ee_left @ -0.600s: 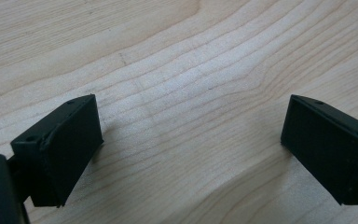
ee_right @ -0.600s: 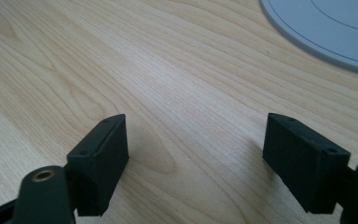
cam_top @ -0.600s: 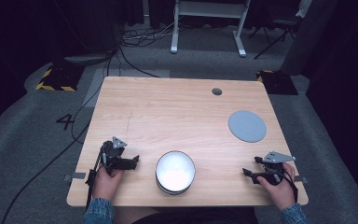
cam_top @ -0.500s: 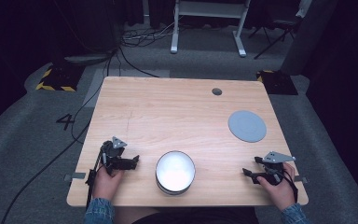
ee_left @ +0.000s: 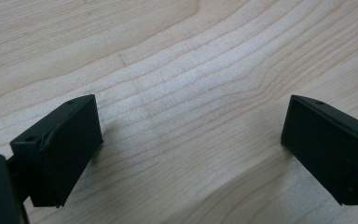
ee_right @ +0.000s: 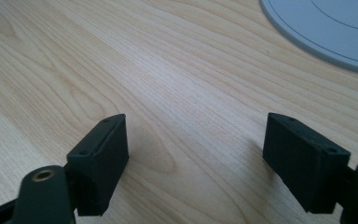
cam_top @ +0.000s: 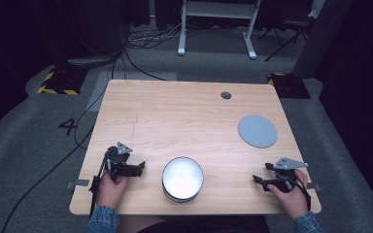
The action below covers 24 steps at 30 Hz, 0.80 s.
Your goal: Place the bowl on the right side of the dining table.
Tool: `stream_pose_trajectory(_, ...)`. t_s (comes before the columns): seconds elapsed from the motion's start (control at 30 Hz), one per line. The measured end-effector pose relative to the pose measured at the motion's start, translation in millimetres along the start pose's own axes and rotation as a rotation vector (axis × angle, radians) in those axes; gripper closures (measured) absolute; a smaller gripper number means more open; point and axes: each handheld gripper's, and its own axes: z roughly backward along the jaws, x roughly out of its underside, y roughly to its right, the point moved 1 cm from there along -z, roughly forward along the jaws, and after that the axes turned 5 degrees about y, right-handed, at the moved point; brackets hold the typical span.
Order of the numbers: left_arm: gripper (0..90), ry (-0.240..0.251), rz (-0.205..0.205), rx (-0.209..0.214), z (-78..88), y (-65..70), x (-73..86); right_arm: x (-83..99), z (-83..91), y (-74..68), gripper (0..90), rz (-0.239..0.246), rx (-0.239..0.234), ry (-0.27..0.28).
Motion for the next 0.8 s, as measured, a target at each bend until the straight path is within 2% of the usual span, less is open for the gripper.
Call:
stream_pose_trajectory(0.57, 5.1, -0.004, 0.0, -0.001, 0.3, 0.1, -0.1, -0.1, 0.3, -0.2, 22.4, 0.001, 0.004, -0.004)
stream_pose_trajectory(0.6, 5.1, -0.003, -0.001, -0.002, 0.2, 0.0, -0.2, -0.4, -0.1, -0.3, 19.2, -0.002, -0.004, -0.007)
stream_pose_trajectory(0.7, 5.1, -0.003, -0.001, -0.002, 0.2, 0.0, -0.2, -0.9, -0.8, -1.3, 18.1, 0.005, -0.007, -0.013)
stream_pose_trajectory(0.73, 5.1, -0.005, 0.001, -0.001, 0.3, 0.1, -0.1, -1.9, -0.7, -1.6, 20.0, -0.009, -0.003, -0.016)
stream_pose_trajectory(0.77, 5.1, -0.003, -0.001, -0.002, 0.2, 0.0, -0.2, -3.7, 0.6, -2.0, 26.4, -0.029, -0.012, -0.025)
stream_pose_trajectory(0.8, 5.1, -0.003, -0.001, -0.002, 0.2, 0.0, -0.2, -6.1, 2.0, -1.2, 31.0, -0.029, -0.031, -0.034)
